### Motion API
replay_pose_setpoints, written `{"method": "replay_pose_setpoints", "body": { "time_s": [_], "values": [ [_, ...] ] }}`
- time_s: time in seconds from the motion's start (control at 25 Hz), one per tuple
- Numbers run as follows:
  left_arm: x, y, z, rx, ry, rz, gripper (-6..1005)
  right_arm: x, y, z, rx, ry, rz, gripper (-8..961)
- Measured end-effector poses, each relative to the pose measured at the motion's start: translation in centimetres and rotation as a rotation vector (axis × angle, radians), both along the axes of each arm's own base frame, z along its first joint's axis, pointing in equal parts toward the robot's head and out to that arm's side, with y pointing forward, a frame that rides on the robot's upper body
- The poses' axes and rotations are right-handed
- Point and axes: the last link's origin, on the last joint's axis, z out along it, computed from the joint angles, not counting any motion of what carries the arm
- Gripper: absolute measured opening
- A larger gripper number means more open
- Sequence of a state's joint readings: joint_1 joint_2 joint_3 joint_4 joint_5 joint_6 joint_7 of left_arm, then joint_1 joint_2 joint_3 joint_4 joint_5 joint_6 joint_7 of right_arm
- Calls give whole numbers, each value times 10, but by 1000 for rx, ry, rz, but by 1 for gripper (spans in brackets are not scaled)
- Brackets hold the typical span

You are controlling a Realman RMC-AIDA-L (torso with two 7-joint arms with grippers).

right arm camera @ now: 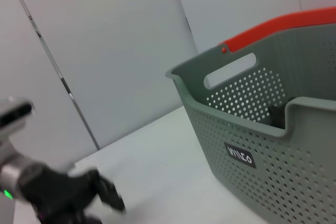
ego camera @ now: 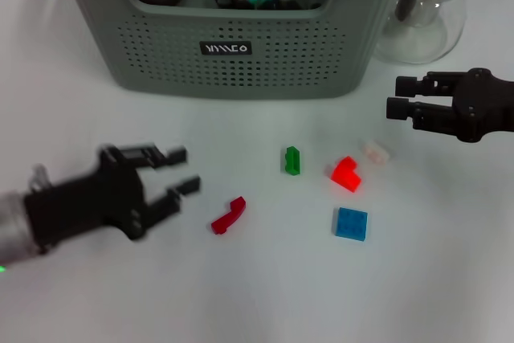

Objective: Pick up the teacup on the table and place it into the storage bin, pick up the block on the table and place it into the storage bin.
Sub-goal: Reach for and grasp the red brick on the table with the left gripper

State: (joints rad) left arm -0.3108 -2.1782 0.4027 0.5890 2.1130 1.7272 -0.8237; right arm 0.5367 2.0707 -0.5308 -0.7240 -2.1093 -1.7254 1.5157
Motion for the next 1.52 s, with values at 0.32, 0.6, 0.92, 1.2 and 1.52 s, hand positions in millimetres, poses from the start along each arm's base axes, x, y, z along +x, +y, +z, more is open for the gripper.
{"method": "replay_pose_setpoints", "body": {
  "time_s": [0.32, 0.6, 0.92, 1.2, 1.52],
  "values": [
    [-13, -10, -51, 6, 87, 59, 365, 3, -3, -1, -3, 5, -14, 500],
    [-17, -14, -65, -6, 115, 92, 347, 4, -3, -1, -6, 2, -14, 500],
    [-17, -18, -70, -14, 115, 100, 327, 4, -3, 0, -4, 1, -13, 503],
    [-19, -18, -78, -20, 137, 126, 309, 5, -2, -1, 2, -6, -20, 500],
    [-20, -20, -76, -14, 130, 130, 289, 6, -1, -1, 3, -7, -25, 501]
  ]
}}
